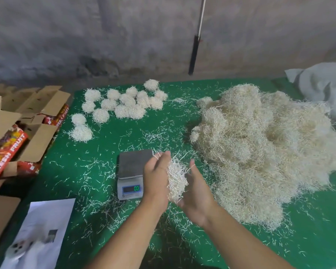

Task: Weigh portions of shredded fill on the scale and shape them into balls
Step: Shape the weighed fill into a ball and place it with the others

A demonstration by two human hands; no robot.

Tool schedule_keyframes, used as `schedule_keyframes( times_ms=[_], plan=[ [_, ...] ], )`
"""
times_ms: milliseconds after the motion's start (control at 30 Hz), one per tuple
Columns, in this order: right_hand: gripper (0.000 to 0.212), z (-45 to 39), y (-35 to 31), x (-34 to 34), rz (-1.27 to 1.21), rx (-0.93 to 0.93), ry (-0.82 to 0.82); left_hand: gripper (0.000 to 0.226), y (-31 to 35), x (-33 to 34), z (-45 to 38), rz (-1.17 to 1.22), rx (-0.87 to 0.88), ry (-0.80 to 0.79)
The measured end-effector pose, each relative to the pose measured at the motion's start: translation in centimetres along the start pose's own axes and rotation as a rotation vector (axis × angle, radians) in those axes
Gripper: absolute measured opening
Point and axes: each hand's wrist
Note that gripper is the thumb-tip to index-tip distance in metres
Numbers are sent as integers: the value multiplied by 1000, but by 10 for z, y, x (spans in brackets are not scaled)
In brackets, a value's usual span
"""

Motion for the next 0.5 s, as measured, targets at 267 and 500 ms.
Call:
schedule_keyframes(
  times_ms=[267, 500],
  plan=[
    [68, 0, -23, 9, -180, 1, -32, 59, -23, 29, 2, -1158, 562, 0],
    [14, -7, -35, 11, -243, -59, 43, 44, -25, 43, 15, -789, 589, -63]
  ],
)
Point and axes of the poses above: each hand's wrist, its own z-axis away from the middle knuckle, its own x-axis out of the palm, y = z × x, and after that the axes turned 7 degrees about -z, right-handed
